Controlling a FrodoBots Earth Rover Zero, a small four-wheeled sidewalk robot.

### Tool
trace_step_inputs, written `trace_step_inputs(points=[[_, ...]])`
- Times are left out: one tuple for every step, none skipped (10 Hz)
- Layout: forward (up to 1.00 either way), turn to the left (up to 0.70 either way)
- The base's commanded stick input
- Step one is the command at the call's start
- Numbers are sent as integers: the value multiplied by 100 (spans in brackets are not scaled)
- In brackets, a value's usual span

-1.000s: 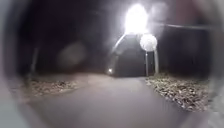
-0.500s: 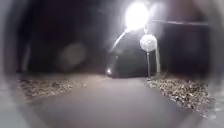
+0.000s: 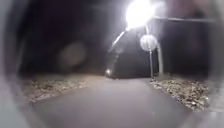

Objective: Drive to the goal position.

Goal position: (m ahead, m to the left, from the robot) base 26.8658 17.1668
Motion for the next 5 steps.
trace_step_inputs(points=[[100,0],[100,0],[100,0],[100,0],[100,0]])
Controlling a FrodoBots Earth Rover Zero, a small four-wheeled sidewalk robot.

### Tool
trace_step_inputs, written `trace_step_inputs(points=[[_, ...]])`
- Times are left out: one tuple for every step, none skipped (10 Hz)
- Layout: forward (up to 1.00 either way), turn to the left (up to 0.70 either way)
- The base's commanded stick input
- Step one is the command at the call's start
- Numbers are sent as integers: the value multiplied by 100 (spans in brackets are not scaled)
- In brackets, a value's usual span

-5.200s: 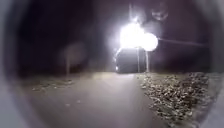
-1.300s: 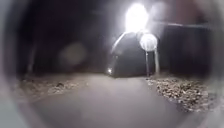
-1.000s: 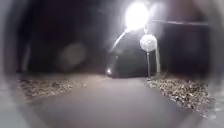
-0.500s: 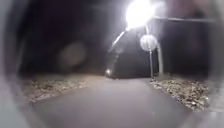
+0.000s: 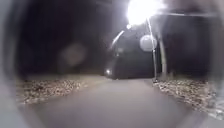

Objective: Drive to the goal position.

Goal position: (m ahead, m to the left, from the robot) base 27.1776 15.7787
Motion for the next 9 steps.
trace_step_inputs(points=[[100,0],[100,0],[100,0],[100,0],[100,0],[100,0],[100,0],[100,0],[100,0]])
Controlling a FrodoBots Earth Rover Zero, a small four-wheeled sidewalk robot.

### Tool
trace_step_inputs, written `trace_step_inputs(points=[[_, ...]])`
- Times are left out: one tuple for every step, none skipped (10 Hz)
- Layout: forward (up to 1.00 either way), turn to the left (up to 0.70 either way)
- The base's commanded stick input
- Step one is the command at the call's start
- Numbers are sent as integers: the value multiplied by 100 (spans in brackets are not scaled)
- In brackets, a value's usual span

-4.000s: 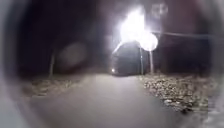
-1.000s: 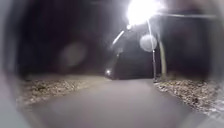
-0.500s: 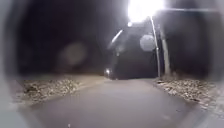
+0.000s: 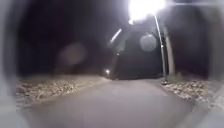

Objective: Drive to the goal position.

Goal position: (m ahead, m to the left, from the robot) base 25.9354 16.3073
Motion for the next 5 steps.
trace_step_inputs(points=[[100,0],[100,0],[100,0],[100,0],[100,0]])
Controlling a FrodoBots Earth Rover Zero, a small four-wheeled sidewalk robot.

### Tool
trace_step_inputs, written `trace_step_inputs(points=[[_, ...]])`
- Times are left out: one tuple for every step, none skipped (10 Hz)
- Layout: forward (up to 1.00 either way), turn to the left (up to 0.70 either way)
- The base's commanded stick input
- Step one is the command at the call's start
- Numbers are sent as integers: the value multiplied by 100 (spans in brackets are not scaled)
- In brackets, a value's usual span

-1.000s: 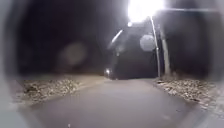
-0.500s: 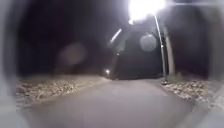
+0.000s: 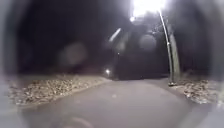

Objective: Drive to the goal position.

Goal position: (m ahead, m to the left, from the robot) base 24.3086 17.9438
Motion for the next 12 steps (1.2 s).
trace_step_inputs(points=[[100,0],[100,0],[100,0],[100,0],[100,0],[100,0],[100,0],[100,0],[100,0],[100,0],[100,0],[100,0]])
